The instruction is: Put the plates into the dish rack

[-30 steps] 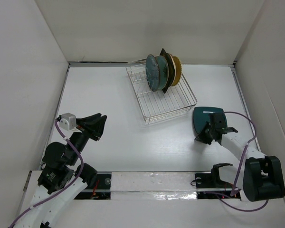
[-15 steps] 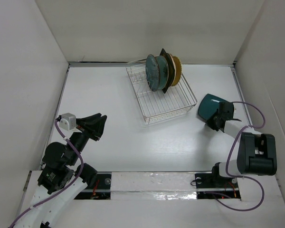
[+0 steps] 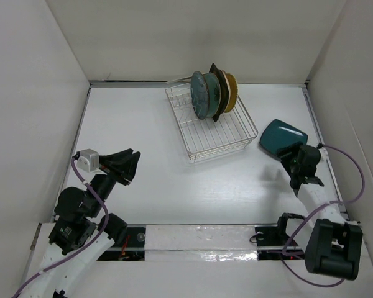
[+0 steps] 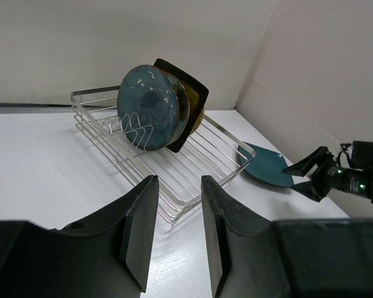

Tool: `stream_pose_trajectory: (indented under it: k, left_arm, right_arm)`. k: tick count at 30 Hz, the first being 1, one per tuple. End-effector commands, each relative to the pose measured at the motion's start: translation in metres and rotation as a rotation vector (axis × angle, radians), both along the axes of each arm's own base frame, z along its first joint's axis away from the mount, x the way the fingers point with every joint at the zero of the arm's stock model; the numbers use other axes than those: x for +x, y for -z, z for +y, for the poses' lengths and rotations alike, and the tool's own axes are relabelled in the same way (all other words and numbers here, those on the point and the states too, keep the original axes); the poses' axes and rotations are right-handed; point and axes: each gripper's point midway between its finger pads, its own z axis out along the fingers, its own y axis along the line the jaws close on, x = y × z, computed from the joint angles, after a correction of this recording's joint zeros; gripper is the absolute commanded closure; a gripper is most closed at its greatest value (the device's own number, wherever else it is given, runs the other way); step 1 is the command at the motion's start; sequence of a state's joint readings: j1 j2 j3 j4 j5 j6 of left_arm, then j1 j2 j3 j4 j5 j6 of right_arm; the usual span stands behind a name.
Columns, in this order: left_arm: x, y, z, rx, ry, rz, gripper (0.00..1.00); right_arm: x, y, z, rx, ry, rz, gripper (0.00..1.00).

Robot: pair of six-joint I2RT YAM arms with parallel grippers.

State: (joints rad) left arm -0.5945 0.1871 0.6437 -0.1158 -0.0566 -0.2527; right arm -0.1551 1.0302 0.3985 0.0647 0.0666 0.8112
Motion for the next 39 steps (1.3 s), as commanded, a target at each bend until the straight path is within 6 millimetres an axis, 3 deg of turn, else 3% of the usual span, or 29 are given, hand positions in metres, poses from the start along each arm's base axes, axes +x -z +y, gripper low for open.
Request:
stream_pose_trajectory:
  k: [1, 4, 7, 8, 12, 16, 20, 24, 26, 27, 32, 34, 37, 39]
  left_arm:
    - [-0.004, -0.011, -0.002, -0.033, 0.02, -0.043, 0.69]
    - [-0.003, -0.011, -0.001, -0.034, 0.014, -0.041, 0.68]
    - [-0.003, -0.011, 0.0, -0.036, 0.01, -0.04, 0.67]
    - [-0.003, -0.011, 0.0, -0.034, 0.011, -0.04, 0.67]
    - [-0.003, -0.01, 0.0, -0.036, 0.01, -0.04, 0.67]
    - [-0.003, -0.01, 0.0, -0.035, 0.007, -0.04, 0.67]
    - [-0.001, -0.009, 0.0, -0.034, 0.004, -0.037, 0.67]
    - [0.0, -0.008, -0.001, -0.031, 0.003, -0.03, 0.67]
    - [0.001, -0.007, -0.001, -0.029, -0.001, -0.027, 0.67]
    - [0.002, -0.006, -0.001, -0.027, -0.004, -0.023, 0.67]
    - [0.003, -0.005, -0.001, -0.025, -0.007, -0.019, 0.67]
    - [0.004, -0.005, -0.001, -0.024, -0.007, -0.018, 0.68]
    - [0.004, -0.003, -0.002, -0.02, -0.007, -0.013, 0.68]
    - [0.004, -0.004, -0.001, -0.022, -0.008, -0.017, 0.67]
  right_arm:
    - [-0.01, -0.006, -0.043, 0.03, 0.215, -0.087, 0.29]
    - [-0.021, 0.01, -0.072, 0.055, 0.315, -0.075, 0.2]
    - [-0.017, 0.019, -0.076, 0.119, 0.316, -0.091, 0.18]
    - [-0.012, 0.014, -0.083, 0.128, 0.324, -0.134, 0.17]
    - [0.003, 0.03, -0.074, 0.24, 0.254, -0.136, 0.19]
    - [0.008, 0.038, -0.073, 0.322, 0.287, -0.107, 0.31]
    - [0.01, 0.038, -0.068, 0.374, 0.274, -0.121, 0.5]
    - [0.015, 0.053, -0.063, 0.436, 0.299, -0.123, 0.49]
    - [0.016, 0.07, -0.058, 0.455, 0.333, -0.1, 0.49]
    - [0.021, 0.061, -0.056, 0.46, 0.324, -0.174, 0.48]
    - [0.016, 0.063, -0.059, 0.48, 0.434, -0.202, 0.54]
    - [0.016, 0.06, -0.052, 0.494, 0.445, -0.235, 0.67]
    - [0.015, 0.059, -0.057, 0.485, 0.5, -0.25, 0.72]
    - [0.019, 0.056, -0.056, 0.485, 0.51, -0.259, 0.89]
